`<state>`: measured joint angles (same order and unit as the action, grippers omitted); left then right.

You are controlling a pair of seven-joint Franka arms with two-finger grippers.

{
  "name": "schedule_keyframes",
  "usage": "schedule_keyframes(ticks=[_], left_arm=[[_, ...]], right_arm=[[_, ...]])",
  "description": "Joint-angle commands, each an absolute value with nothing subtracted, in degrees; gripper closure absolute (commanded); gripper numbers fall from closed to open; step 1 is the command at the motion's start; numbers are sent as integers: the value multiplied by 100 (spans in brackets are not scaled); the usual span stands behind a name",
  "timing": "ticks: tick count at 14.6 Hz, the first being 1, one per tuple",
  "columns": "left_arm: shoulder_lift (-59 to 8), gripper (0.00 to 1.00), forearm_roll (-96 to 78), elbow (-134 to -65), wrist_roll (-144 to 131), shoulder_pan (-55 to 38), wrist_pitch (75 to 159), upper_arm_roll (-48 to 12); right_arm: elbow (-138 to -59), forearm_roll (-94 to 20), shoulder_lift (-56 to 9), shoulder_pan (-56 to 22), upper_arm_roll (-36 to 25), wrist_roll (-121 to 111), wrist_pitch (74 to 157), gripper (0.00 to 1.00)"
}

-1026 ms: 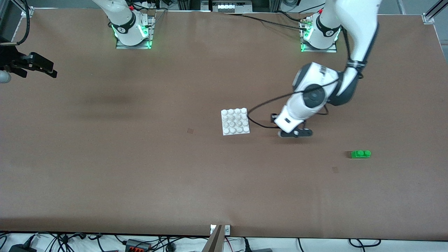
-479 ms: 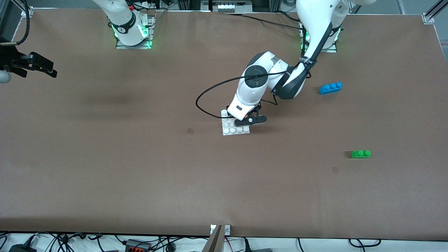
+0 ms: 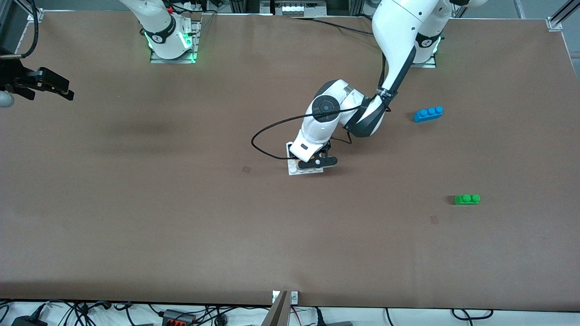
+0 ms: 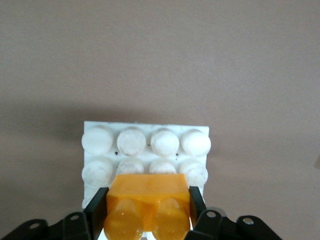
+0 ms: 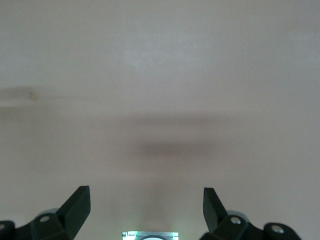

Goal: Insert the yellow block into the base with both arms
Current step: 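Lower and press the yellow brick onto the plate studs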

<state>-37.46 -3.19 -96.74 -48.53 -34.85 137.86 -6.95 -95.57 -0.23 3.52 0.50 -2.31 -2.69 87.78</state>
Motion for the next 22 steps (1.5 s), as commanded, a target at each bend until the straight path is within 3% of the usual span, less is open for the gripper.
schedule_keyframes(ticks=[1,5,22], left_arm=[[-3709,48,-299,-9694,-4808,-3577,13641,-615],[-3428,48,-290,-10089,-4694,-3560,13623,-633],[-3727,48,-360,-10046,-4948,-3630,13957,-650]], right_arm=[[-9475,-114,360,44,-237,-193,8666,0],[-9475,-114,360,44,-237,-193,8666,0],[-9475,-114,334,70,-255,-202,8675,0]])
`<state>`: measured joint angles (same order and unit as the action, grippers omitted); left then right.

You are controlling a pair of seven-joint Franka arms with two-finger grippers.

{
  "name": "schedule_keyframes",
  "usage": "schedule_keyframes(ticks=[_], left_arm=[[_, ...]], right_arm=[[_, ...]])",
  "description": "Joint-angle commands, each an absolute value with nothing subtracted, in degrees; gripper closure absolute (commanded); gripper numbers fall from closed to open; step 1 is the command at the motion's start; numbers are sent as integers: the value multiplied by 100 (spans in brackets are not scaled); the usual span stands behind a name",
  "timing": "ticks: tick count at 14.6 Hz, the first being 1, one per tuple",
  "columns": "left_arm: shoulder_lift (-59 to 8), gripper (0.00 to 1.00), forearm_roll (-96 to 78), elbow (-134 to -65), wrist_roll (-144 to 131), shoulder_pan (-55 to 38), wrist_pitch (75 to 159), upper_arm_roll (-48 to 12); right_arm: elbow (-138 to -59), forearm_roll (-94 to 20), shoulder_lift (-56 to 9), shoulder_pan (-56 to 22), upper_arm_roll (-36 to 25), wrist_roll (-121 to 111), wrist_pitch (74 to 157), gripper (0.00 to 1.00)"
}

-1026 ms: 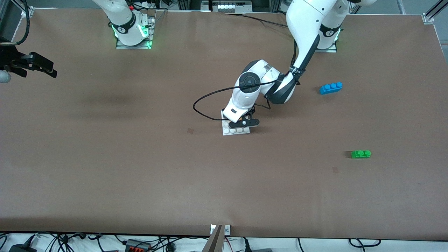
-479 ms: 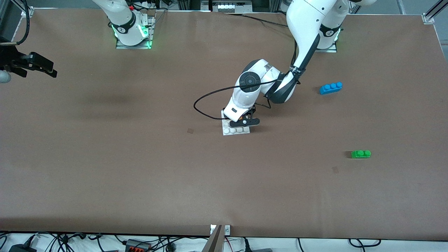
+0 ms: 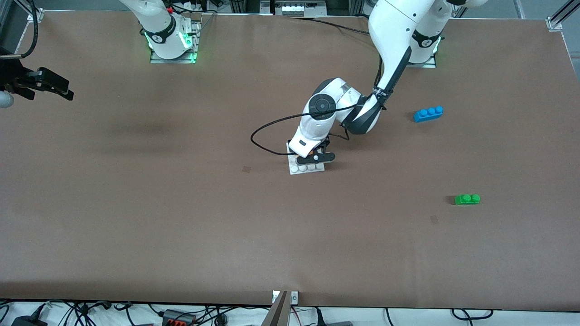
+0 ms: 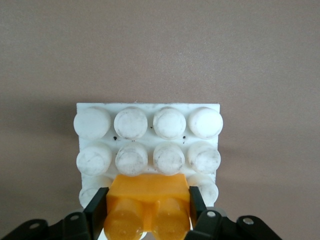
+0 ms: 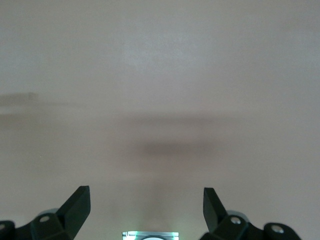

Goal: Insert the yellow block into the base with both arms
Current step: 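Lower and press the yellow brick onto the plate studs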

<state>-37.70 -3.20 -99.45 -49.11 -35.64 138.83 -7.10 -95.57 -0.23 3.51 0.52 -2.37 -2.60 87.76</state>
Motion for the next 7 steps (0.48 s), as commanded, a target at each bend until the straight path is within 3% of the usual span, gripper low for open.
schedule_keyframes(ticks=[1,7], left_arm=[[-3735,48,-352,-10046,-4948,-3639,13957,-650],[-3841,48,-299,-10037,-4922,-3691,13957,-624]], right_arm=[[-9475,-114,334,70,-264,-202,8675,0],[-9475,-114,334,70,-264,-202,8675,0]])
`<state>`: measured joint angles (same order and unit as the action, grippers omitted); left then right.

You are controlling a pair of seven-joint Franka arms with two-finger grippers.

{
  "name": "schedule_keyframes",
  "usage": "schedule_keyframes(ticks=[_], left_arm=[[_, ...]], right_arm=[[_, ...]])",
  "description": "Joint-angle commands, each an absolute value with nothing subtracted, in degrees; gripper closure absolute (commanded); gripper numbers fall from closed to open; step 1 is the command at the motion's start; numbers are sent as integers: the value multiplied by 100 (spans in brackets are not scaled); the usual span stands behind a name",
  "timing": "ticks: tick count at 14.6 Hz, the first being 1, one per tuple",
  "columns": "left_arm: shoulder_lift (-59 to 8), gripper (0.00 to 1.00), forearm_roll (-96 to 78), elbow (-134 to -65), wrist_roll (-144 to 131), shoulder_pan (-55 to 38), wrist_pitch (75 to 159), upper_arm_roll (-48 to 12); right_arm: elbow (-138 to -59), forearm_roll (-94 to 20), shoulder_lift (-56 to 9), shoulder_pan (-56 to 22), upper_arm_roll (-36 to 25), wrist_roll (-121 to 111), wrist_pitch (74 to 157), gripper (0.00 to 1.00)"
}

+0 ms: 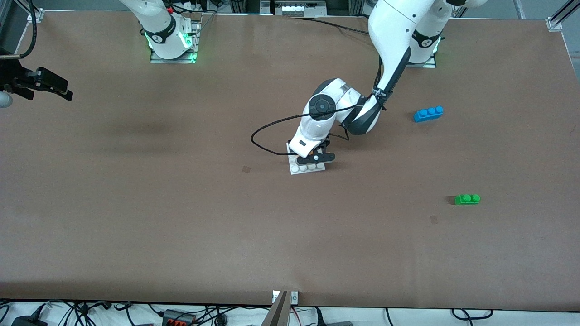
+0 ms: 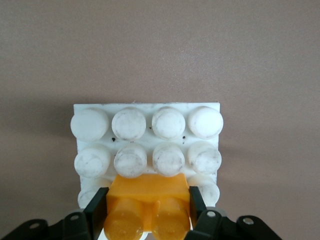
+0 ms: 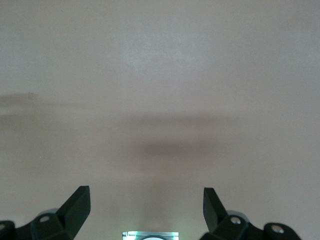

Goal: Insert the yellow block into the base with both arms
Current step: 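Lower and press the yellow brick onto the plate studs, then open the left gripper and lift it off the yellow brick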

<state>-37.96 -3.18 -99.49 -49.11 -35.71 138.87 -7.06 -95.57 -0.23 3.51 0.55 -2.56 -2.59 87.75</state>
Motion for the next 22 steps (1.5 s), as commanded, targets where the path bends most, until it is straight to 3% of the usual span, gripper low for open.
schedule_keyframes(ticks=[1,3,5,9,12,16,22], left_arm=[[-3841,48,-299,-10037,-4922,-3700,13957,-607],[-3850,47,-299,-10028,-4922,-3709,13948,-598],[-3824,0,-360,-9985,-4975,-3709,13879,-589],[-3675,0,-387,-9537,-4948,-3578,13124,-589],[-3192,0,-457,-9633,-4721,-3139,12868,-659],[-2340,0,-501,-10263,-4422,-2612,12639,-668],[-1364,0,-492,-11468,-2148,-1119,12718,-659]], right_arm=[[-9475,-114,334,70,-264,-202,8675,0],[-9475,-114,334,70,-264,-202,8675,0],[-9475,-114,334,70,-264,-202,8675,0],[-9475,-114,334,70,-272,-202,8675,0],[-9475,-114,334,70,-272,-202,8666,0],[-9475,-114,334,70,-272,-202,8666,0],[-9475,-114,334,79,-281,-202,8666,0]])
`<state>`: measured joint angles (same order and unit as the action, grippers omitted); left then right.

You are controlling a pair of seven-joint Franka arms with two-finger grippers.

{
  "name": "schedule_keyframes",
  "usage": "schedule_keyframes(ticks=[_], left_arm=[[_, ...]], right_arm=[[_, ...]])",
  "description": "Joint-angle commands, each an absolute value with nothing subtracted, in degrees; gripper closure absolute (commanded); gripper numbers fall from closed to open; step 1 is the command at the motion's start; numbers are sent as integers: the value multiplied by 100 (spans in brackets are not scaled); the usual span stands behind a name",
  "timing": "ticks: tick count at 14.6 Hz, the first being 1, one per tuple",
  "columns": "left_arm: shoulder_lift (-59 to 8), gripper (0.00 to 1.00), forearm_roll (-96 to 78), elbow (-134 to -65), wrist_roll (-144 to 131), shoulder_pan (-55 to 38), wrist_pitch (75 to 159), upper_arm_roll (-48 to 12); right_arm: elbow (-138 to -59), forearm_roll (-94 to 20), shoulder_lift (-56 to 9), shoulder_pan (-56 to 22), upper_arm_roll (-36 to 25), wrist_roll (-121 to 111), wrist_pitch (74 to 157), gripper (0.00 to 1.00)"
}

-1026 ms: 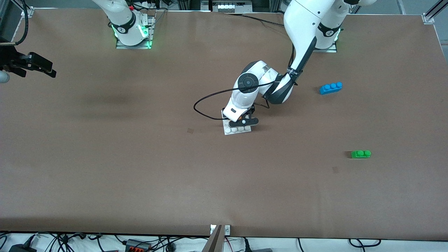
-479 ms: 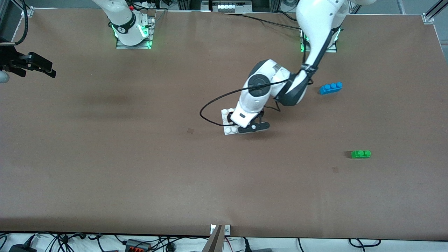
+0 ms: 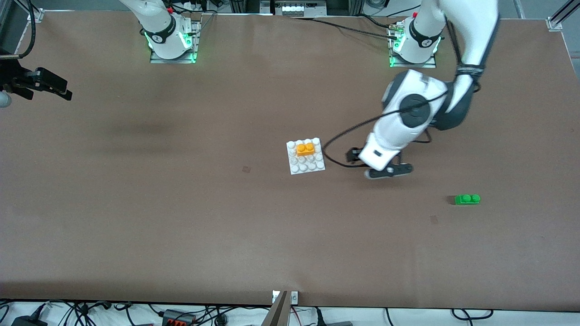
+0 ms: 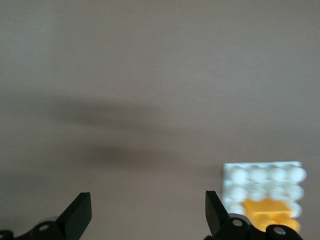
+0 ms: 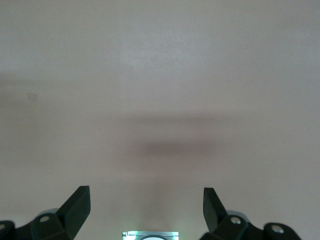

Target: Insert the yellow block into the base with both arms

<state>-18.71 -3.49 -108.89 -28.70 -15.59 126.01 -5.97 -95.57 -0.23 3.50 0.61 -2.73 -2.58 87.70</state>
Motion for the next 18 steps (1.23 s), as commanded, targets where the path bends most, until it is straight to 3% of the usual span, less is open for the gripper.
schedule_keyframes(ticks=[1,5,9,14,18], left_arm=[[-1188,0,-449,-11600,-1875,-960,12726,-659],[-494,0,-422,-11935,-1416,-63,12709,-659],[271,0,-422,-11945,-1266,193,12237,-659],[466,0,-361,-10471,-1257,492,10235,-633],[405,0,-35,-9932,-1230,457,9633,-668]], right_arm=[[-9475,-114,334,79,-281,-202,8657,0],[-9475,-114,343,79,-281,-202,8631,0],[-9475,-114,343,79,-281,-202,8622,0],[-9475,-114,343,79,-281,-202,8613,0],[-9475,-114,343,79,-281,-202,8613,0]])
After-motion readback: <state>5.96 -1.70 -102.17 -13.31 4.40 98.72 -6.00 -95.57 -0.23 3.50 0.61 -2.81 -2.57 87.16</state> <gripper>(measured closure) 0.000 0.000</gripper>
